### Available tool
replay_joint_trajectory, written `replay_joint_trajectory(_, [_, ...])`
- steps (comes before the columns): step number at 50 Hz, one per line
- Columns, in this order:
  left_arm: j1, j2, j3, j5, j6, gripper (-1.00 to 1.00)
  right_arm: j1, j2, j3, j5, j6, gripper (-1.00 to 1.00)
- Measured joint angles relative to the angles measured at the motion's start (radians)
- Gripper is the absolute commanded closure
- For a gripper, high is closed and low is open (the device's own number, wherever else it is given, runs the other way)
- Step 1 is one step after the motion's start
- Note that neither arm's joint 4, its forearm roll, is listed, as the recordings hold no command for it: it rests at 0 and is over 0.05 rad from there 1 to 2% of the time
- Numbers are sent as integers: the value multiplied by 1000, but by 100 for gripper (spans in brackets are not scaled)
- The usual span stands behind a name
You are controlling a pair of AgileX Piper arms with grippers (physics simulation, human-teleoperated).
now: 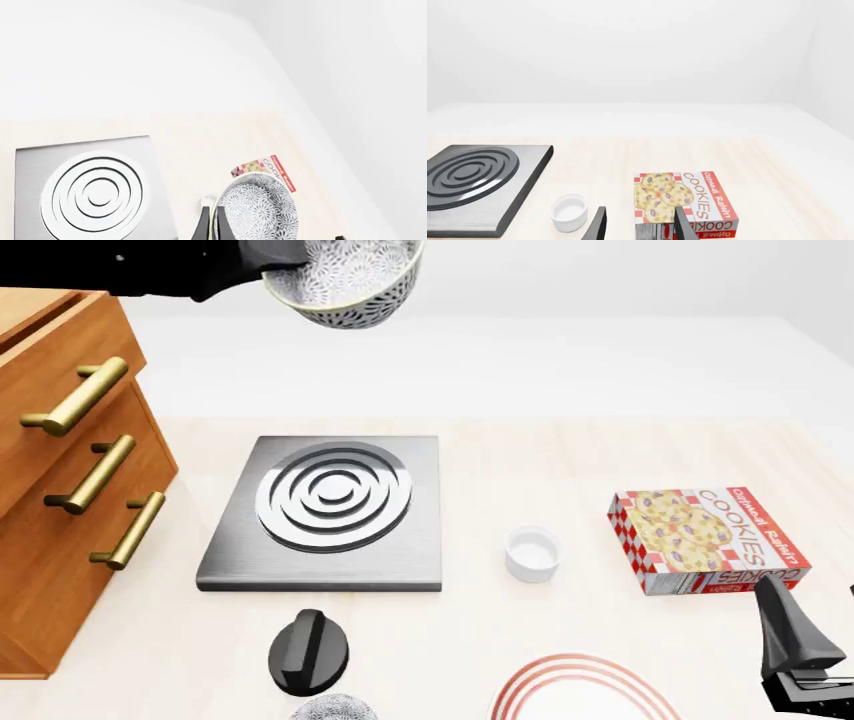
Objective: Pick the akita bowl on the wooden cabinet and place it on the plate.
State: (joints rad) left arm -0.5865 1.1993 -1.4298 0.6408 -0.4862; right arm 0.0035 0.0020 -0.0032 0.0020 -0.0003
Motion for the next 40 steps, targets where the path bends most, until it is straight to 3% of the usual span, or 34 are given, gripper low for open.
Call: replay_joint_trajectory(40, [-143, 20, 23, -17, -12, 100, 0, 0, 0, 0, 0, -100])
